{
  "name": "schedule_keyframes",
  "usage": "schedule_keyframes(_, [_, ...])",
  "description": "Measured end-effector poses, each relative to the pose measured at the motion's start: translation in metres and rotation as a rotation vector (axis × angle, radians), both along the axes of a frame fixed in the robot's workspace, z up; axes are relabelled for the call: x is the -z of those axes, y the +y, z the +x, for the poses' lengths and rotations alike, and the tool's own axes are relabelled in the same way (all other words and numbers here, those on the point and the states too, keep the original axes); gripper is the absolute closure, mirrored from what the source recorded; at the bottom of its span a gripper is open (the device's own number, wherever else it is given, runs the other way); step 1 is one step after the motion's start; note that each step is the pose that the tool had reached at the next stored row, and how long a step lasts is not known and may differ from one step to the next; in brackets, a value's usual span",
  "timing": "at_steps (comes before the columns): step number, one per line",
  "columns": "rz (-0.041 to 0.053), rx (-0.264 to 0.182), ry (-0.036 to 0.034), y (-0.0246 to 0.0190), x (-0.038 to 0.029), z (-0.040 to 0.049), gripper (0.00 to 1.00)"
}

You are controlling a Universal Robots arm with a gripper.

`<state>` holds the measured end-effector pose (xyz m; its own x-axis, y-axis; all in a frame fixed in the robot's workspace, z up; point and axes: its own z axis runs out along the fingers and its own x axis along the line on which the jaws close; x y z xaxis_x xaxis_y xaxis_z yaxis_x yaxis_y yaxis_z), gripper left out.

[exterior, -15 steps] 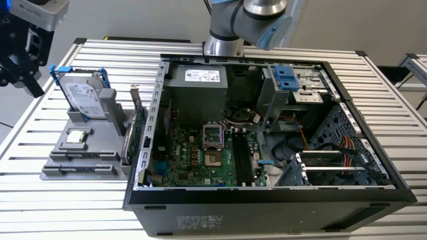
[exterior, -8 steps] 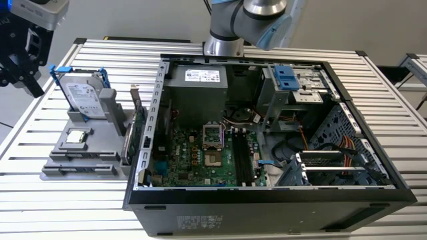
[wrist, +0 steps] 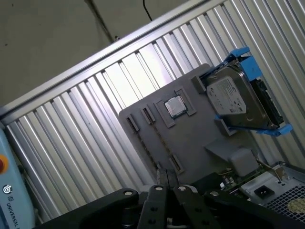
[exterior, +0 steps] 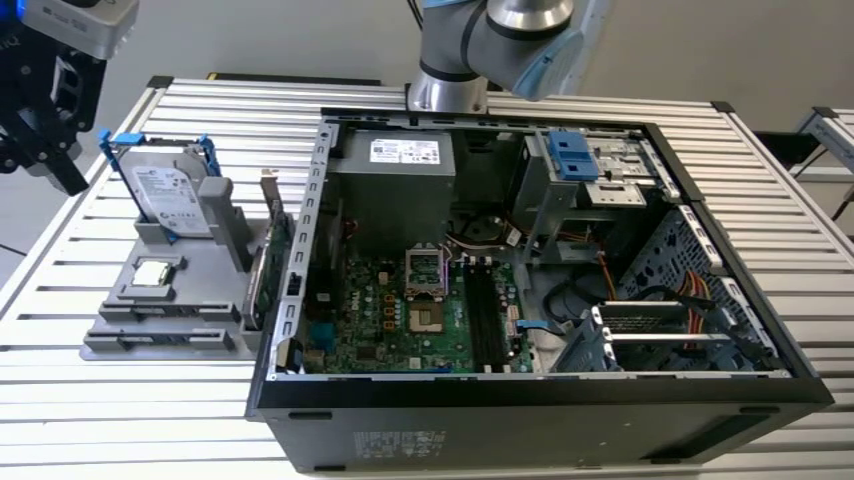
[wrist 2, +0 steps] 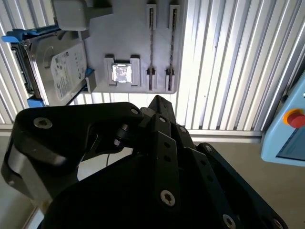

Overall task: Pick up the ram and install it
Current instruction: 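Pick up the ram and move it above insertion slot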

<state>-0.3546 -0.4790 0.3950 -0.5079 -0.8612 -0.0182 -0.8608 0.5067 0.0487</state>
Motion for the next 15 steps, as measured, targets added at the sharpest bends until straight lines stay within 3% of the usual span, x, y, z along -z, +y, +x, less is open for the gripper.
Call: schedule_keyframes(15, [0.0002, -0.012, -0.0002, 0.0, 0.0002, 0.0, 1.0])
